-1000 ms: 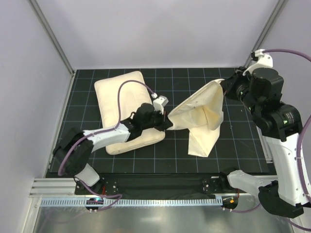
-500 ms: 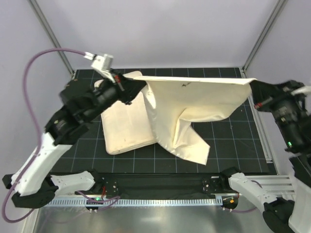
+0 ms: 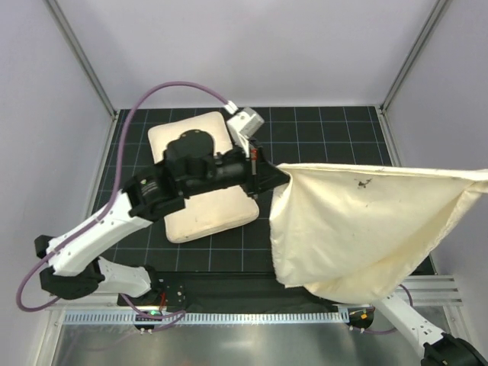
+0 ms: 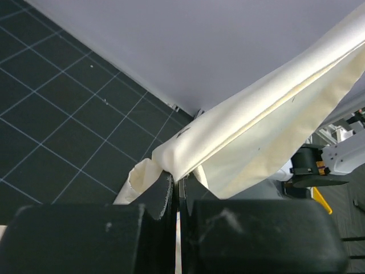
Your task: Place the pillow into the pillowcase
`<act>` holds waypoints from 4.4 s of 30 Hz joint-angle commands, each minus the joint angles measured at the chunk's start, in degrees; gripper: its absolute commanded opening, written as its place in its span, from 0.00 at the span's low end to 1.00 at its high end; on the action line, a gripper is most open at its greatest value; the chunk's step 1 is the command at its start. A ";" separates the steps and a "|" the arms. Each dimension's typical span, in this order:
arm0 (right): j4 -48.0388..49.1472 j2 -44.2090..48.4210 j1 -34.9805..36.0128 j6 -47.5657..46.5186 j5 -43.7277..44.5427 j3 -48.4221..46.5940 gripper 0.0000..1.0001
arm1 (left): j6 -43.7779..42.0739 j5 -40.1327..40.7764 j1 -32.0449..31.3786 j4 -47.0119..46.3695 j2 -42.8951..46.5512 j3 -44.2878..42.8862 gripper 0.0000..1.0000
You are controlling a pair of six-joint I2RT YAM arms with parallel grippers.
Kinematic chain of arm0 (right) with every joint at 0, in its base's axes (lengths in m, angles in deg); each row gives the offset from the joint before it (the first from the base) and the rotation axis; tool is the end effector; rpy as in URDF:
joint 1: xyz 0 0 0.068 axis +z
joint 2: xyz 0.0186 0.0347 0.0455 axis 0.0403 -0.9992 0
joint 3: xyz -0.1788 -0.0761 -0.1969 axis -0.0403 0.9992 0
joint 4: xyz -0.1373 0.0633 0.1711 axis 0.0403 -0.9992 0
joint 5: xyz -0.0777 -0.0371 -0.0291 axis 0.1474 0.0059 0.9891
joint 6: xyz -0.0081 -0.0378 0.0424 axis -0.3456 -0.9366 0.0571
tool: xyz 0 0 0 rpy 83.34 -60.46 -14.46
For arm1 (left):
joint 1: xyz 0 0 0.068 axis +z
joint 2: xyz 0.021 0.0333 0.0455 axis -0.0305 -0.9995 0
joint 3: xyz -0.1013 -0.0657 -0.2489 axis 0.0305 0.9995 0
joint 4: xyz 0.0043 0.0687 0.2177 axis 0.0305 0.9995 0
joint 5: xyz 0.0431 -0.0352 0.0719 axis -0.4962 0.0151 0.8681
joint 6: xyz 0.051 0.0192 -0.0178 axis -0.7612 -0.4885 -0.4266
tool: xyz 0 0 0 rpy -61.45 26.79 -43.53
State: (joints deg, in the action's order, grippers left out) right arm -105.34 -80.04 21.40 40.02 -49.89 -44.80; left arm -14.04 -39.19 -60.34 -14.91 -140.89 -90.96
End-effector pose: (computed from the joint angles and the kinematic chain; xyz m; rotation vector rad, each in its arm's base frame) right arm -0.1049 -0.0593 0.5338 0.2304 1.0457 0.5100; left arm 0.0986 -0.1987 0.4973 0.6308 1.7324 -1.2999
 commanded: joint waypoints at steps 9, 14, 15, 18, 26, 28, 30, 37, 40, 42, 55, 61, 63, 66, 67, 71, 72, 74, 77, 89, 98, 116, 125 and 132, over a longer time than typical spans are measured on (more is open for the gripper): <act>12.71 -13.73 1.87 -2.04 6.85 13.38 0.04 | 4.95 15.63 2.83 6.31 -6.93 -8.75 0.00; 15.78 -17.95 1.78 -2.92 3.43 14.44 0.04 | 5.31 19.24 8.02 5.96 -3.32 -1.98 0.00; 16.83 -20.05 1.78 -3.27 2.64 14.00 0.04 | 5.83 17.58 12.21 5.96 -2.97 -1.10 0.00; 17.37 -24.97 1.43 -4.50 0.79 9.44 0.04 | 8.38 12.92 20.91 6.40 -1.74 -1.79 0.00; 24.58 -29.56 -5.58 -4.34 -5.09 2.67 0.04 | 0.22 11.87 22.80 5.71 -1.91 -11.63 0.00; 23.00 -31.48 -10.24 -0.56 -9.38 -0.74 0.04 | 0.47 5.40 22.71 4.56 -2.79 -13.47 0.00; 22.82 -32.20 -15.75 3.38 -13.34 -2.34 0.04 | 0.57 2.46 21.05 3.33 -4.89 -14.62 0.00; 21.94 -38.08 -39.23 21.28 -40.91 -13.06 0.04 | -3.74 9.99 4.36 2.54 -14.73 -21.21 0.00; 27.80 -38.88 -53.17 35.85 -55.88 -10.36 0.04 | -4.70 13.95 -2.59 -1.31 -18.08 -22.01 0.00; 37.98 -35.46 -59.54 42.14 -61.96 -3.37 0.04 | -6.55 17.82 -8.30 -3.78 -20.35 -22.01 0.00; 49.96 -39.64 -76.96 58.76 -63.28 -15.16 0.04 | -13.58 23.10 -25.53 -10.03 -31.52 -31.22 0.00; 67.72 -53.63 -73.90 80.75 -69.96 -23.26 0.04 | -8.41 20.81 -25.98 -11.44 -33.20 -33.35 0.00; 59.77 -55.75 -70.48 74.64 -72.86 -24.06 0.04 | -4.22 23.89 -25.37 -11.09 -31.28 -30.64 0.00; 41.57 -56.36 -60.64 54.08 -70.42 -20.74 0.04 | 9.83 13.20 -15.73 -15.19 -26.19 -15.47 0.00; 39.54 -56.63 -55.66 51.16 -69.45 -18.63 0.04 | 17.71 11.35 -10.13 -22.09 -21.47 -8.89 0.00; 36.10 -58.39 -45.80 40.18 -65.50 -6.94 0.04 | 22.88 14.66 -0.95 -26.64 -11.25 13.64 0.00; 35.31 -58.82 -44.02 38.32 -64.09 -3.44 0.04 | 23.24 15.71 0.11 -26.82 -9.57 17.59 0.00; 32.94 -61.02 -39.29 34.53 -59.53 -1.22 0.04 | 24.98 16.86 3.36 -28.56 -4.74 27.96 0.00; 32.31 -66.37 -35.14 31.01 -55.65 0.99 0.04 | 26.66 17.04 6.62 -28.49 0.80 38.26 0.00; 9.90 -93.89 -14.83 6.14 -44.92 -26.87 0.21 | 28.60 19.50 7.50 -20.49 13.73 56.29 0.09; 3.73 -72.76 -14.04 -3.81 -24.47 2.80 0.79 | 27.64 30.73 7.50 -11.98 21.90 62.10 0.67; 4.27 -30.26 -12.46 4.45 -18.73 57.32 0.72 | 12.17 32.33 -1.35 -11.77 7.70 45.84 0.69; 12.62 -26.05 -10.61 14.14 -17.59 69.72 0.79 | 13.93 19.42 -3.04 -30.77 -11.30 44.88 0.70; 12.62 -33.60 -8.50 11.75 -12.94 69.46 0.72 | 10.93 16.34 -2.25 -29.98 -24.93 35.30 0.69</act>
State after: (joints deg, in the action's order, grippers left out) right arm -95.33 -111.49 11.60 51.78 -66.46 25.27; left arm -1.34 -20.09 -63.09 -40.50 -164.10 -51.44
